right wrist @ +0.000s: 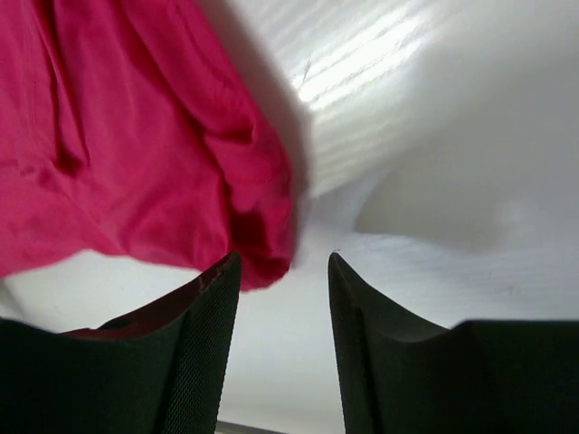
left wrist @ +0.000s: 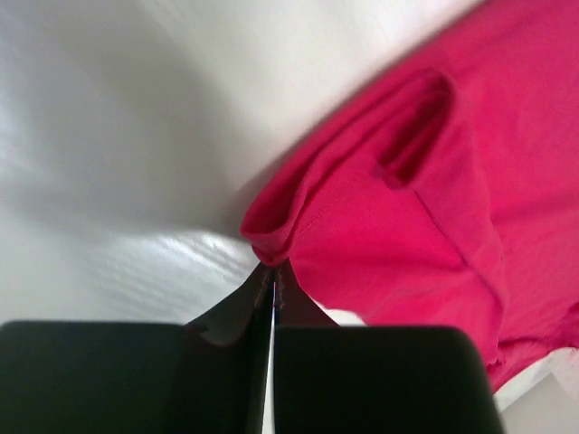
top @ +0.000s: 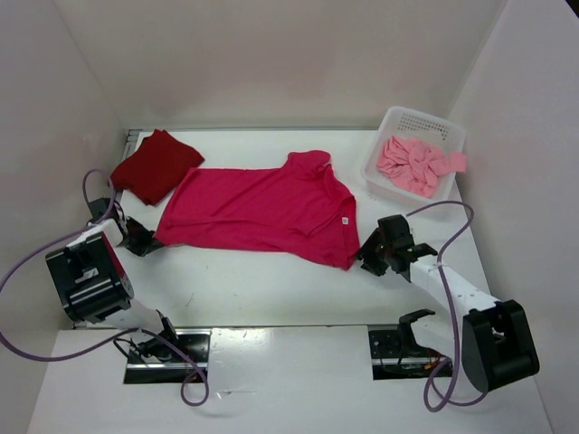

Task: Fold and stack the t-shirts
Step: Fold the flattened tshirt in 1/3 of the way

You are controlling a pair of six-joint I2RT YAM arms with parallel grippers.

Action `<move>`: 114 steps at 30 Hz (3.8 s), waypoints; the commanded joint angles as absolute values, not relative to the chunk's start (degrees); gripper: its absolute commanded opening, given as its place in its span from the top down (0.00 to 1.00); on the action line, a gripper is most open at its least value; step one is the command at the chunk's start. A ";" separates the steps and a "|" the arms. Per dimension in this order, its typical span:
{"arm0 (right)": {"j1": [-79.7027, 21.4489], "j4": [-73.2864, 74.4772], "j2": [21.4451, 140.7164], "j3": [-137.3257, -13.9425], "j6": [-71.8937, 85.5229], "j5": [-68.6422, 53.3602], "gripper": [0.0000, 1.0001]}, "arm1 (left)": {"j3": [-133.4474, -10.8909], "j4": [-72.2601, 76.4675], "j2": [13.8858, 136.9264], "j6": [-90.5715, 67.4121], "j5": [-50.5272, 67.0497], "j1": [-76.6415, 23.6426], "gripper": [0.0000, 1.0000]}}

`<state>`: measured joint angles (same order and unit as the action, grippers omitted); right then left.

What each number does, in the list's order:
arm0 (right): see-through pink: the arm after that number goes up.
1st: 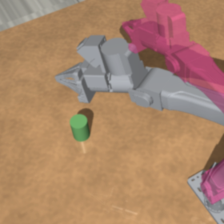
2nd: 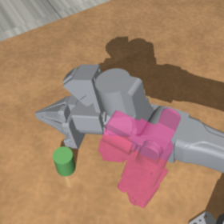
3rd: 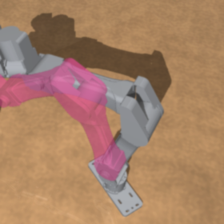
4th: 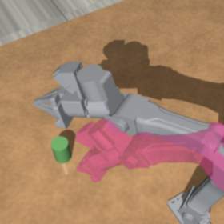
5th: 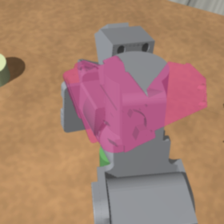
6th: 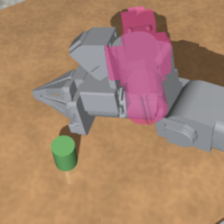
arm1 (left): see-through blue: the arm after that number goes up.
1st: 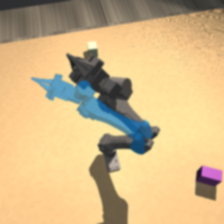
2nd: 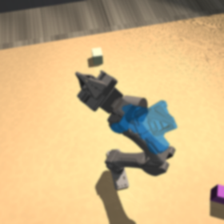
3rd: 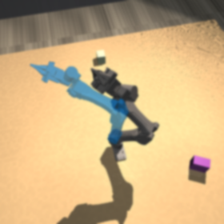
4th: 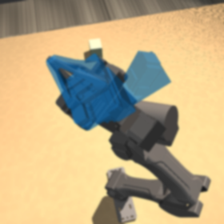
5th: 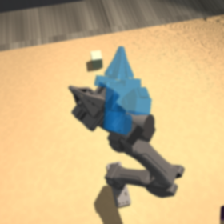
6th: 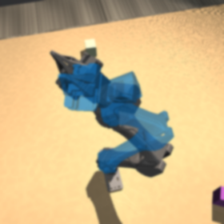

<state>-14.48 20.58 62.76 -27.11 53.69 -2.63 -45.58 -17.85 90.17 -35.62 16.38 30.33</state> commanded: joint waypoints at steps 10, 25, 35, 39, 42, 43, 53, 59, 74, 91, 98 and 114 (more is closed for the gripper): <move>-22.59 17.58 62.57 -27.59 52.91 -8.88 0.63 | -41.67 -20.05 82.71 -36.29 21.36 30.23 0.52; -21.45 16.44 72.06 -34.97 48.78 -0.53 0.95 | -43.77 -16.00 90.00 -35.77 18.90 30.23 1.00; -22.59 19.80 59.67 -26.12 55.63 -4.57 0.66 | -43.77 -14.94 90.00 -35.77 18.90 30.23 1.00; -22.59 18.28 64.41 -28.38 53.53 -3.17 0.66 | -43.77 -14.94 90.53 -35.77 20.21 30.23 1.00; -22.59 17.14 68.28 -31.11 51.77 -1.85 0.66 | -43.77 -14.94 90.53 -35.77 20.21 30.23 1.00; -22.59 17.14 69.94 -31.64 50.20 -1.85 0.68 | -43.77 -14.94 90.53 -35.77 20.21 30.23 1.00; -18.57 14.69 74.08 -38.23 46.33 -0.35 1.00 | -44.30 -14.94 91.05 -35.77 19.69 30.23 1.00; -15.74 14.68 80.67 -45.96 42.29 2.11 1.00 | -44.30 -14.94 91.05 -35.77 19.07 30.23 1.00; -11.07 18.36 79.30 -48.79 40.25 0.09 0.56 | -44.30 -15.47 90.53 -35.24 18.54 30.23 1.00; -11.07 12.66 77.51 -36.39 49.48 -1.32 0.53 | -43.77 -15.47 90.00 -35.24 20.13 30.23 1.00; -10.55 12.38 83.33 -38.77 52.46 2.37 0.96 | -42.63 -19.42 87.63 -36.82 20.57 30.23 1.00; -9.32 42.71 43.07 -35.24 66.10 1.58 0.48 | -42.97 -37.25 74.62 -38.33 22.44 30.23 0.47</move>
<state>-9.69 37.26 42.39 -31.86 65.60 0.80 -40.29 -32.47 77.01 -39.40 23.94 30.17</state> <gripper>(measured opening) 0.496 0.474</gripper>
